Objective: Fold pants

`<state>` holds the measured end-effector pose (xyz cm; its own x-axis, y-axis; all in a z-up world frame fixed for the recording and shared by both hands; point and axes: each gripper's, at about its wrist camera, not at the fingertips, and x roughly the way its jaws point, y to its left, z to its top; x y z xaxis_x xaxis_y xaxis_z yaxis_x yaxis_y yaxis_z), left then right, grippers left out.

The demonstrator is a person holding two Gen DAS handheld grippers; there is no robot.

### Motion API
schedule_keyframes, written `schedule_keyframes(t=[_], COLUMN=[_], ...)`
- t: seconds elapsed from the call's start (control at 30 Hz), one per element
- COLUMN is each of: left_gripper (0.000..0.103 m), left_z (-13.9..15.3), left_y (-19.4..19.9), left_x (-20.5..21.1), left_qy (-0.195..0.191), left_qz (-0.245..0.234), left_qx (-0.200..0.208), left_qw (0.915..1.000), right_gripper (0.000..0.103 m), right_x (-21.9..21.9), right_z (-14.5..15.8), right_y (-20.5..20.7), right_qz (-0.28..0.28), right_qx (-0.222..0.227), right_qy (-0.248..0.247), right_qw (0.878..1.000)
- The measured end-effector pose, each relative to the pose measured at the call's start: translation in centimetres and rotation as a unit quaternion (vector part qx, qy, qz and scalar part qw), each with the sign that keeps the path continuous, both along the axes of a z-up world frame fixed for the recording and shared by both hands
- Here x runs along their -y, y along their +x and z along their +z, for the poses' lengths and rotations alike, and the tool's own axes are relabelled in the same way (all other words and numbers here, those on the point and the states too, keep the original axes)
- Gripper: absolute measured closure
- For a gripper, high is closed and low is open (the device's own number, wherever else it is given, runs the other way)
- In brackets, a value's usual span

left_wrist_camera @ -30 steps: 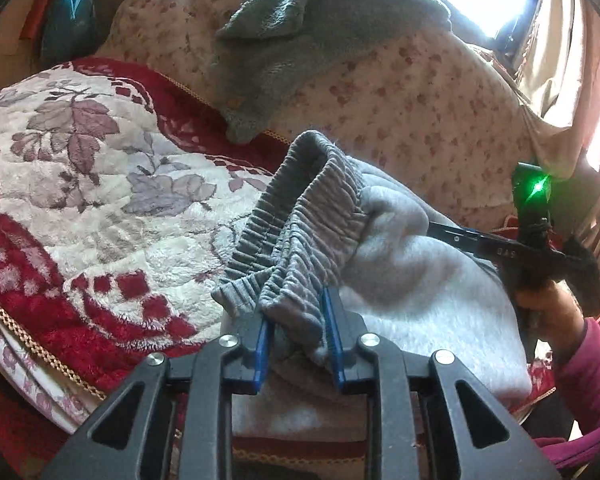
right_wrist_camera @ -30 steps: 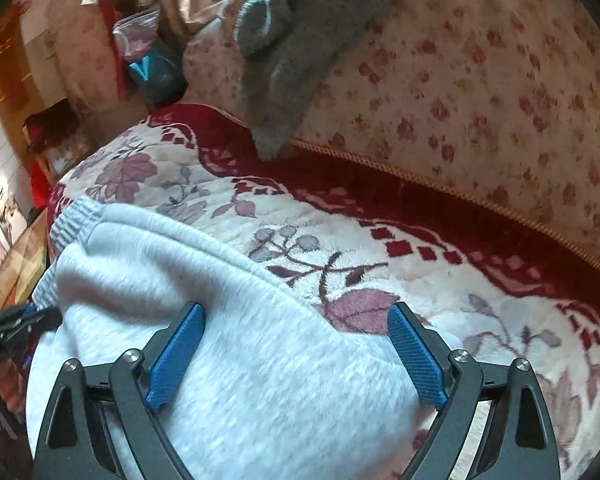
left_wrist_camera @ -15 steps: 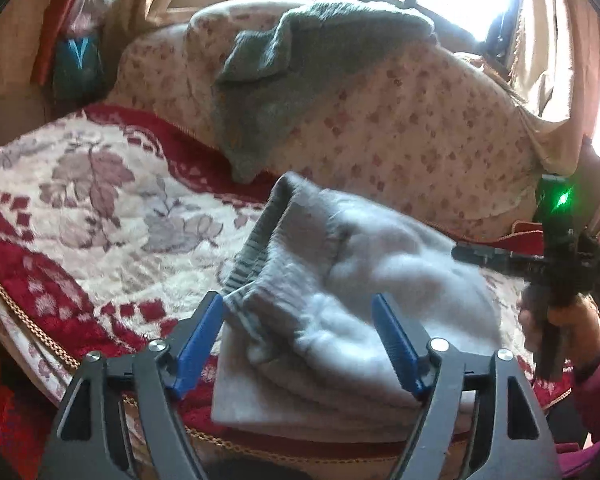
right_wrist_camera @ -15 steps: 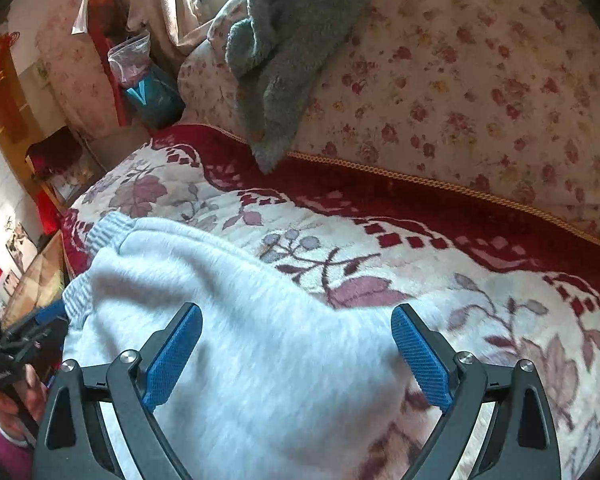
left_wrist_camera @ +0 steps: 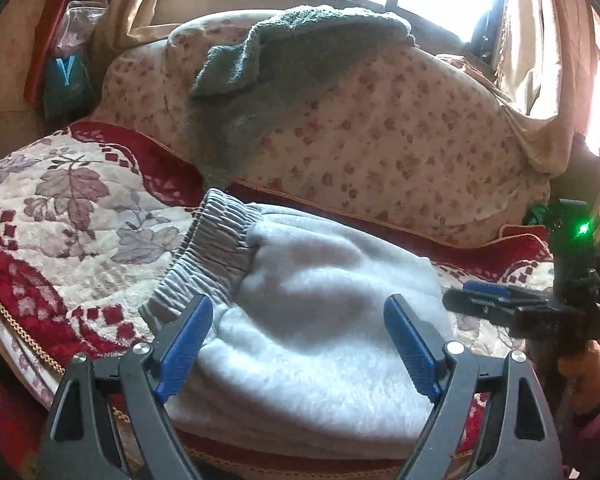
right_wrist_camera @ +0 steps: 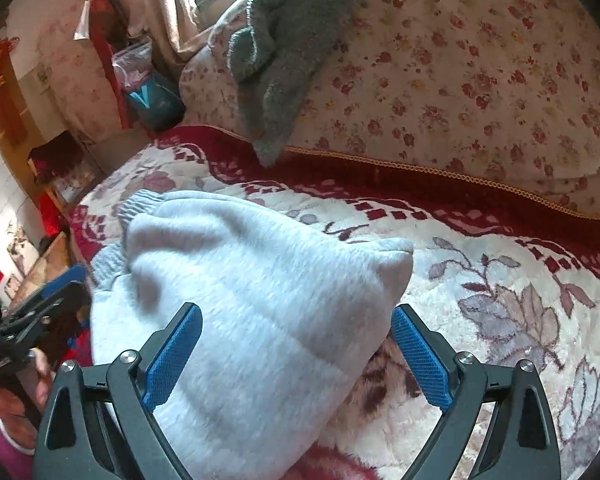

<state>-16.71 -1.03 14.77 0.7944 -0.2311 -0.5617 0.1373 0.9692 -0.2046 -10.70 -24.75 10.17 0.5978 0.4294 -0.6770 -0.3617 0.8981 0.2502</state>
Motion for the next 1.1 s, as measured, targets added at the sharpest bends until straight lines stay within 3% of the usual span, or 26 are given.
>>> schedule_keyframes(t=[0.1, 0.23, 0.53, 0.83, 1.1], left_gripper=[0.005, 0.004, 0.003, 0.003, 0.003], left_z=[-0.1, -1.0, -3.8, -4.9, -5.3], left_y=[0.5, 1.9, 4.2, 4.6, 5.0], left_x=[-0.9, -3.8, -7.9, -8.3, -8.2], left_qy=[-0.01, -0.053, -0.096, -0.059, -0.055], left_qz=[0.001, 0.003, 0.026, 0.045, 0.039], left_qx=[-0.008, -0.04, -0.085, -0.088, -0.085], left_qw=[0.9999, 0.9978, 0.9914, 0.9934, 0.9941], right_gripper=[0.001, 0.0, 0.0, 0.0, 0.0], right_x=[0.5, 1.9, 2.2, 1.9, 2.1], right_z=[-0.7, -2.3, -5.1, -5.4, -5.8], right_y=[-0.2, -0.3, 0.3, 0.8, 0.0], right_qz=[0.007, 0.0, -0.002, -0.003, -0.005], right_qx=[-0.031, -0.081, -0.138, -0.142, -0.149], right_qy=[0.018, 0.065, 0.104, 0.111, 0.135], right_qw=[0.999, 0.995, 0.985, 0.984, 0.98])
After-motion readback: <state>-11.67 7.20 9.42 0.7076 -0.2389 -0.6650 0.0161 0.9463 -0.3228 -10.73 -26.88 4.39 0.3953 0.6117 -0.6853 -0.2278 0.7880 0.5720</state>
